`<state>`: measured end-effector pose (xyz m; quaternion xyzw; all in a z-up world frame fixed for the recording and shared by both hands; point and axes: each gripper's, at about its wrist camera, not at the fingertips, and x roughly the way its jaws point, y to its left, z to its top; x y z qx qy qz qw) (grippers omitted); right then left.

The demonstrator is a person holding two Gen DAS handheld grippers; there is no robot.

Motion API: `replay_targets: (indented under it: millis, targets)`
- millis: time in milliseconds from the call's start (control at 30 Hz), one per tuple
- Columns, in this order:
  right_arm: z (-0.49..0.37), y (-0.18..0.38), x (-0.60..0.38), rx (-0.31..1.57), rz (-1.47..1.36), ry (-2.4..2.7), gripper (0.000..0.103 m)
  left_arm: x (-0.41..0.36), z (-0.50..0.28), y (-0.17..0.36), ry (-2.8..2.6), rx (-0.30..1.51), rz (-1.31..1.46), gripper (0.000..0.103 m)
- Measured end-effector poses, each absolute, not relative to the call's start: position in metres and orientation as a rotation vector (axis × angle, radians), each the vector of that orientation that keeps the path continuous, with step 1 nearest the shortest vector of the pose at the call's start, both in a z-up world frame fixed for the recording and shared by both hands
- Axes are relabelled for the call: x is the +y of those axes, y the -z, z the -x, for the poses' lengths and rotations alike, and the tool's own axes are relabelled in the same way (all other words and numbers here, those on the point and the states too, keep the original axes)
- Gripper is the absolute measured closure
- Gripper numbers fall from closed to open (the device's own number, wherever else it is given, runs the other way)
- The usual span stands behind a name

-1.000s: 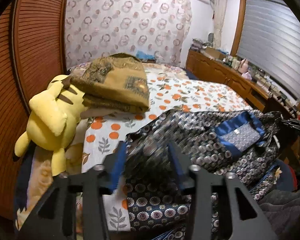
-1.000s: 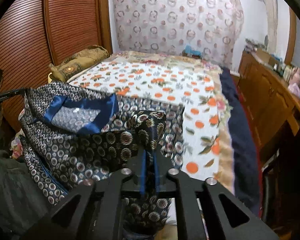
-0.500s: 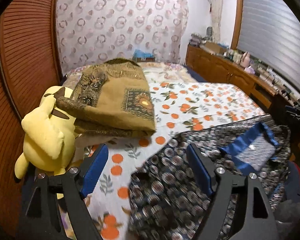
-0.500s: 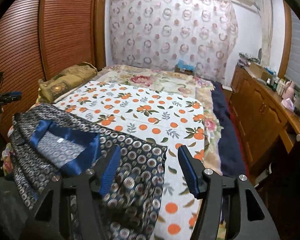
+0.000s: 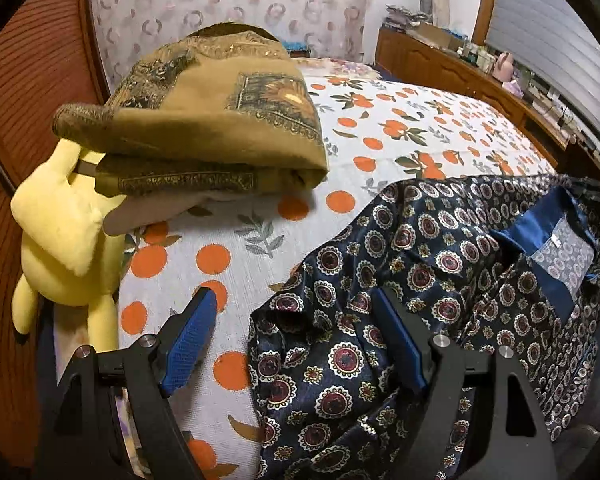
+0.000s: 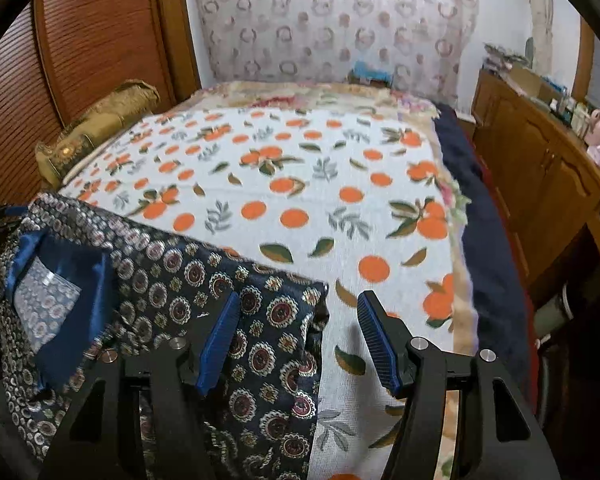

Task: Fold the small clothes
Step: 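Grasp the robe edge with both grippers and lift it up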

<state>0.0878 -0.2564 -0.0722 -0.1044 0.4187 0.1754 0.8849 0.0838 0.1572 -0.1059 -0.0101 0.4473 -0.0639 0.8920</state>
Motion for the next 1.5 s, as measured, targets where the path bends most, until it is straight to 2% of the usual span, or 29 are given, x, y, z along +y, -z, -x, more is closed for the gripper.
replay_targets:
  millis: [67,133,200,233,300,333,400,467,500,533,600,700,867,1067,1267,1367,1433,1500]
  targets:
    - [-0.091,0.075,-0.256,0.894,0.217,-0.362,0.039,0.159,-0.084,0.106,0.137,0.933,0.037,0.022]
    - [-0.09,0.077,-0.256,0.896,0.215,-0.36,0.038,0.158,-0.084,0.107,0.161,0.932,0.049,0.028]
    - [-0.093,0.079,-0.255,0.896,0.218,-0.357,0.037,0.156,-0.081,0.106,0.206,0.929,0.072,0.048]
    - [-0.093,0.078,-0.254,0.895,0.216,-0.354,0.037,0.154,-0.081,0.105,0.22,0.93,0.076,0.052]
    - [-0.096,0.081,-0.253,0.893,0.217,-0.349,0.036,0.151,-0.08,0.104,0.257,0.936,0.083,0.071]
    - [-0.098,0.084,-0.252,0.89,0.22,-0.346,0.036,0.149,-0.08,0.103,0.271,0.942,0.084,0.074]
    - [-0.094,0.086,-0.248,0.883,0.232,-0.359,0.036,0.146,-0.079,0.101,0.27,0.944,0.07,0.088]
    - [-0.089,0.089,-0.241,0.879,0.253,-0.386,0.037,0.143,-0.078,0.098,0.272,0.942,0.052,0.092]
    - [-0.088,0.09,-0.238,0.878,0.265,-0.398,0.047,0.142,-0.078,0.097,0.274,0.939,0.048,0.094]
    - [-0.086,0.091,-0.235,0.874,0.275,-0.412,0.053,0.141,-0.076,0.095,0.276,0.934,0.044,0.095]
    - [-0.083,0.09,-0.232,0.878,0.278,-0.44,0.085,0.14,-0.072,0.088,0.278,0.905,0.045,0.097]
    - [-0.075,0.089,-0.228,0.879,0.276,-0.49,0.095,0.139,-0.065,0.073,0.273,0.851,0.06,0.098]
    - [-0.053,0.057,-0.236,0.762,0.255,-0.481,0.097,0.135,-0.05,0.03,0.271,0.734,0.059,0.098]
    - [-0.023,-0.029,-0.244,0.543,0.242,-0.46,0.099,0.131,-0.052,-0.044,0.261,0.543,0.055,0.099]
    - [-0.045,-0.123,-0.244,0.383,0.271,-0.411,0.099,0.138,-0.115,-0.11,0.212,0.439,0.038,0.099]
    - [-0.081,-0.141,-0.241,0.368,0.296,-0.356,0.099,0.143,-0.157,-0.112,0.15,0.445,0.039,0.098]
    - [-0.121,-0.131,-0.241,0.448,0.258,-0.305,0.094,0.146,-0.193,-0.094,0.11,0.53,0.021,0.088]
    - [-0.16,-0.106,-0.24,0.562,0.249,-0.258,0.073,0.154,-0.217,-0.069,0.093,0.604,0.048,0.072]
